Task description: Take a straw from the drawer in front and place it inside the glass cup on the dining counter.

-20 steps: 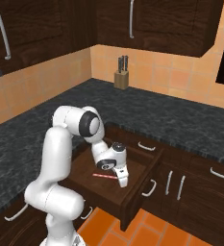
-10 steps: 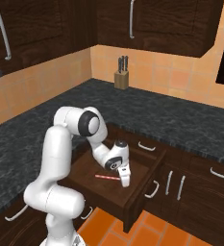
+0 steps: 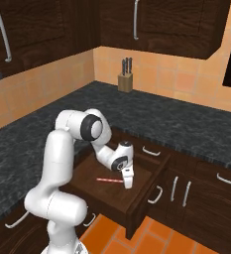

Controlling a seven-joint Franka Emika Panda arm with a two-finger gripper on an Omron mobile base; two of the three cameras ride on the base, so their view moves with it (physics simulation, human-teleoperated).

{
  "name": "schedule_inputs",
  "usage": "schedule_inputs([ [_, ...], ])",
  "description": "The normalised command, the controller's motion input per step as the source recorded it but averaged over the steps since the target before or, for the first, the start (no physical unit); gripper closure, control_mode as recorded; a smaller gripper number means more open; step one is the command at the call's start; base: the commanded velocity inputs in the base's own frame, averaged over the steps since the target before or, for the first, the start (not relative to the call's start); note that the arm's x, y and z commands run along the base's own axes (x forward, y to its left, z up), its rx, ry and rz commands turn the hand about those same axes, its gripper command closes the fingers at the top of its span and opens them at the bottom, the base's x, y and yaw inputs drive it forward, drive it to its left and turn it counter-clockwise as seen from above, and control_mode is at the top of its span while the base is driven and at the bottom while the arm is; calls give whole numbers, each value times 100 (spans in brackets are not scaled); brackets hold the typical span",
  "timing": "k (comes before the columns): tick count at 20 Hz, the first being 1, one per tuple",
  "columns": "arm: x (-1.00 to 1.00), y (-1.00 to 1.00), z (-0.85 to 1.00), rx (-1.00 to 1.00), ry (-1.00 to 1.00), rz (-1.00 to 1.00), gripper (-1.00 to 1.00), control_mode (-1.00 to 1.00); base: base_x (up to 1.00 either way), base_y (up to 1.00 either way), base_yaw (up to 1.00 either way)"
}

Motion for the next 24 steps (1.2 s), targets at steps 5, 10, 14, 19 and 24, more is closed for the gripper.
schedule_inputs([
  [5,-49,-2,65,1,-12,-3,100,-100,0,0,0],
  [10,-36,-5,100,11,-11,-1,100,-100,0,0,0],
  [14,-29,-2,100,5,-7,0,100,-100,0,0,0],
  [19,-19,0,100,0,-7,0,100,-100,0,0,0],
  [24,-11,2,100,-1,-3,0,100,-100,0,0,0],
])
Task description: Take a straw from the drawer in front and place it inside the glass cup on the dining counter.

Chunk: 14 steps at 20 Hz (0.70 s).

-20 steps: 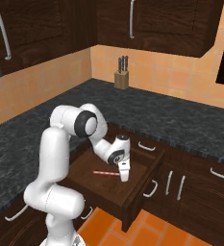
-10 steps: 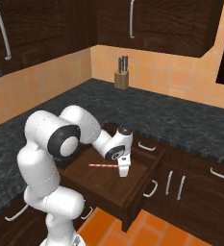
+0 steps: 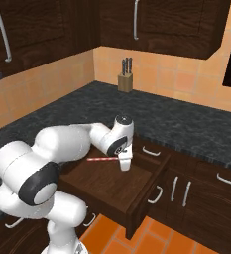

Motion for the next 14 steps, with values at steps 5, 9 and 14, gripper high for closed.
schedule_inputs([
  [5,-22,13,100,-10,0,3,100,-100,0,0,0],
  [9,-32,19,100,-22,-7,11,100,-100,0,0,0],
  [14,-42,20,100,-29,-6,19,100,-100,0,0,0],
])
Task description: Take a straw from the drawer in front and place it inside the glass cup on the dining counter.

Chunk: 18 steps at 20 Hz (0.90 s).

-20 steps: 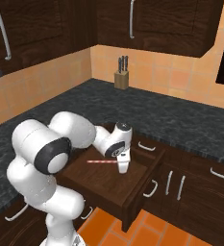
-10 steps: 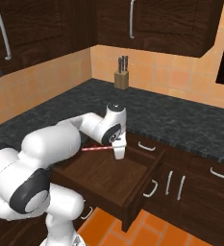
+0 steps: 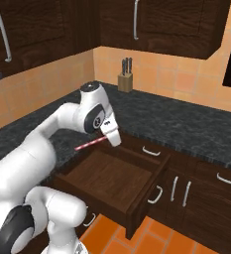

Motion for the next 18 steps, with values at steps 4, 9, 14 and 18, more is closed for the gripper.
schedule_inputs([
  [4,-60,5,100,-27,-2,23,100,-100,0,0,0],
  [9,-50,20,80,-10,0,16,100,-100,0,0,0],
  [14,-13,18,28,0,1,9,100,-100,0,0,0],
  [18,-41,0,0,0,-2,0,100,100,-25,0,0],
])
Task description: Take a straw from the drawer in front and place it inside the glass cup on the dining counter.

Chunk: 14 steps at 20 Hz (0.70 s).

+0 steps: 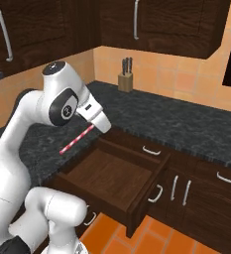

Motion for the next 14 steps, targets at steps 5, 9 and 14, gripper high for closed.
schedule_inputs([
  [5,0,0,0,0,0,0,100,100,-100,-18,-11],
  [9,0,0,0,0,0,0,100,100,-71,-83,-43],
  [14,0,0,0,0,0,0,100,100,0,-81,-73],
])
